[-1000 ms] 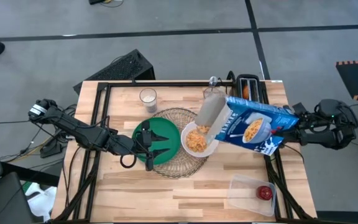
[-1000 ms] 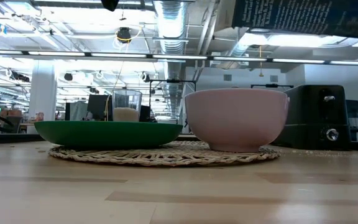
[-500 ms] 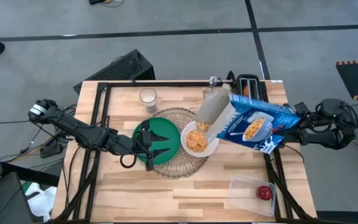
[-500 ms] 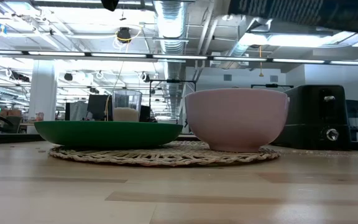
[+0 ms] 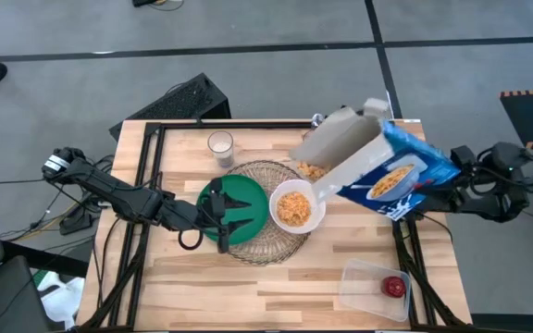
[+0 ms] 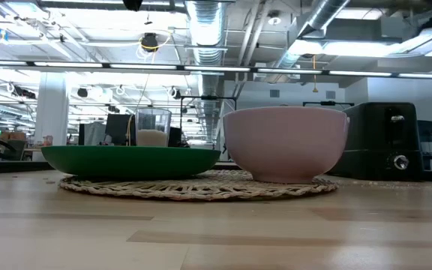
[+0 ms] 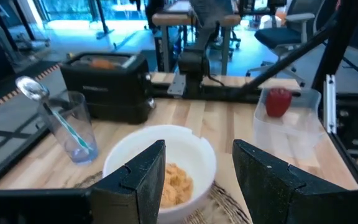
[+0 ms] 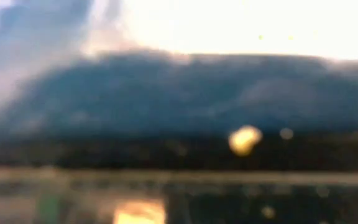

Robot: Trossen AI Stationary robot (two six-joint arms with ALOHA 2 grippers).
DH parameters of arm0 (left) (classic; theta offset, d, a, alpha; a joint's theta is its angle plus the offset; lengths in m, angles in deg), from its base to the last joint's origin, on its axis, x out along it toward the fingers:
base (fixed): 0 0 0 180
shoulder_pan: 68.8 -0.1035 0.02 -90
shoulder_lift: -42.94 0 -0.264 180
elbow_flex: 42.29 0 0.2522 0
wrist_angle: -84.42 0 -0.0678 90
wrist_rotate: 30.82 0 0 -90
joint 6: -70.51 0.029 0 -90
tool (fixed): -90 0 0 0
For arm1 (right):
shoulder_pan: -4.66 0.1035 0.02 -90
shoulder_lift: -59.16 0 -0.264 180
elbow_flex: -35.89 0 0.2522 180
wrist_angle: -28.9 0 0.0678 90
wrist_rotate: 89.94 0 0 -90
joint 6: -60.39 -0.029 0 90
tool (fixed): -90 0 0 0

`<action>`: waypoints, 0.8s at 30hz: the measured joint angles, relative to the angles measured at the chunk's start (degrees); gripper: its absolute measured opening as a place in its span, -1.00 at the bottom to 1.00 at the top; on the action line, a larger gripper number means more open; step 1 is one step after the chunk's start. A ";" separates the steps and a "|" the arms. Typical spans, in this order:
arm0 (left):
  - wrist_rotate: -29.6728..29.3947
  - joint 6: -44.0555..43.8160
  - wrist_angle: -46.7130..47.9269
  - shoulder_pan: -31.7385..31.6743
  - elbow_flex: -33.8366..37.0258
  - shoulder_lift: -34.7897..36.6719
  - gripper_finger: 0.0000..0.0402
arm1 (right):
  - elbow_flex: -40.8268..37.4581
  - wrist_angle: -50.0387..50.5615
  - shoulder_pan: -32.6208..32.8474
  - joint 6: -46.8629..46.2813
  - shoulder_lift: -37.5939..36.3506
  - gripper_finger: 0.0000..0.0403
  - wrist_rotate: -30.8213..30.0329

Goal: Arrange a breakfast setting
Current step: Pour the cereal into the white bowl from the cereal box

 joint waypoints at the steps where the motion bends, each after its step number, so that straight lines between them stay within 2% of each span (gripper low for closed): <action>1: -0.33 0.56 -0.95 0.00 0.00 0.00 -0.14 | -0.56 -1.60 0.00 0.02 0.00 0.51 0.18; 5: -1.25 3.34 -5.46 -0.01 -0.02 0.00 -0.14 | -3.47 -7.83 0.00 0.36 0.02 0.51 0.42; 10: -5.58 3.89 -9.41 -0.01 -0.02 0.00 -0.14 | -7.96 -18.25 0.00 1.70 0.12 0.51 0.38; 24: -10.66 8.27 -11.39 -0.32 -0.02 0.00 -0.14 | -23.98 -49.69 0.08 5.61 5.03 0.51 0.35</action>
